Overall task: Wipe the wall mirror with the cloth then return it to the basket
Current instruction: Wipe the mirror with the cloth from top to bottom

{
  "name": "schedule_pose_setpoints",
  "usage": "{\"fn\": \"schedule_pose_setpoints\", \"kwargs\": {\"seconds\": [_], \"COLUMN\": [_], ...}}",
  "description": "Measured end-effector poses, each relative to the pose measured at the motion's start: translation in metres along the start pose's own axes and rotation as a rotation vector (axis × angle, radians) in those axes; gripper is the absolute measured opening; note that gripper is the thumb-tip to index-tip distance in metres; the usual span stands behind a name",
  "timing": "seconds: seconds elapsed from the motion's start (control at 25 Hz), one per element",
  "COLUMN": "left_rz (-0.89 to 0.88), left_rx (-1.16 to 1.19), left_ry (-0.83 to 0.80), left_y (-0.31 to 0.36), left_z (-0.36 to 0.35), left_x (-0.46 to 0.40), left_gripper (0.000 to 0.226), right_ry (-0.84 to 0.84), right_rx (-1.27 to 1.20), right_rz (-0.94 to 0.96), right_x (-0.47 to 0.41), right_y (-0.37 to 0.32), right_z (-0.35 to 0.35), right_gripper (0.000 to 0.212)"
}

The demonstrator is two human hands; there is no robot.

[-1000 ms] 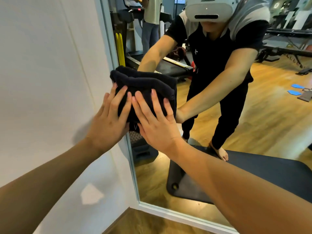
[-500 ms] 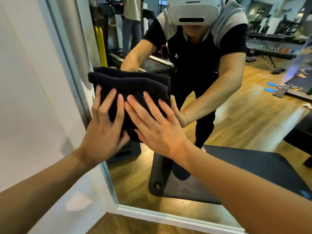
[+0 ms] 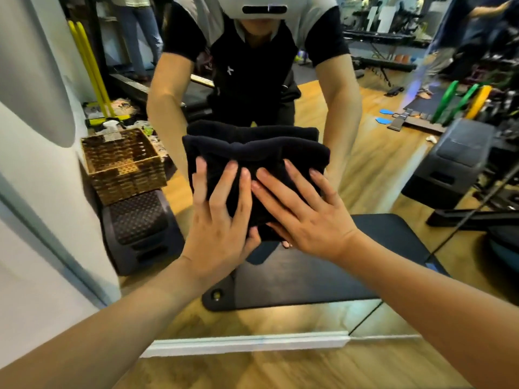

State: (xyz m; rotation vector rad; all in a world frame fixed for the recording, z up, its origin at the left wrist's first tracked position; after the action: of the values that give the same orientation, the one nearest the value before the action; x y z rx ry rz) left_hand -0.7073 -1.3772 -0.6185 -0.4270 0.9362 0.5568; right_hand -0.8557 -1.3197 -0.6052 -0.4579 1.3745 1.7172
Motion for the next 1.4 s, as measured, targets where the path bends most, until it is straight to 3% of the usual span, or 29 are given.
{"fn": "schedule_pose_setpoints", "kwargs": {"seconds": [0.2,0.32,0.72,1.08,1.4], "left_rz": [0.035,0.027,-0.008,-0.111,-0.300], "left_rx": [0.044,0.059,0.044,-0.082,-0.107], "left_ry": [0.011,-0.013,0.007,0.041,0.040], "left_y": [0.091,0.143,0.257,0.266,0.220], "left_z": [-0.042,-0.067,-0.114,-0.130,-0.108], "left_x": [-0.034,-0.054,-0.095,-0.071,-0.043], "left_gripper": [0.080,0.087,0.090,0.070,0.045], "right_ry": [-0.121,-0.158,-0.270,-0.262,-0.281], "right_rx": [0.063,0.108,0.084,-0.036,-0.100], "right_rz": [0.065,0.033,-0.018,-0.187,-0.233], "right_x": [0.063,0.105,0.201,0.238,0.234], "right_y": [0.083,0.125,0.216,0.190,0.137], "right_z": [0.028,0.040,0.061,0.046,0.028], "right_gripper": [0.060,0.057,0.060,0.056,0.066]}}
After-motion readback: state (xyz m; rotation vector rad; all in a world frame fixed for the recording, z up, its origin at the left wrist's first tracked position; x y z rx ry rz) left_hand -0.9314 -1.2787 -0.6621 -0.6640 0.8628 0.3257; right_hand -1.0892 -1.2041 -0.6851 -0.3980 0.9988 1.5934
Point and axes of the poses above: each hand's wrist, its own x-axis away from the middle knuckle, its own z-axis out of the back of the hand, y = z × x, the point moved 5 cm from there along -x, towards the middle knuckle, and after that the axes turned 2 degrees about z, right-handed, at the moved point
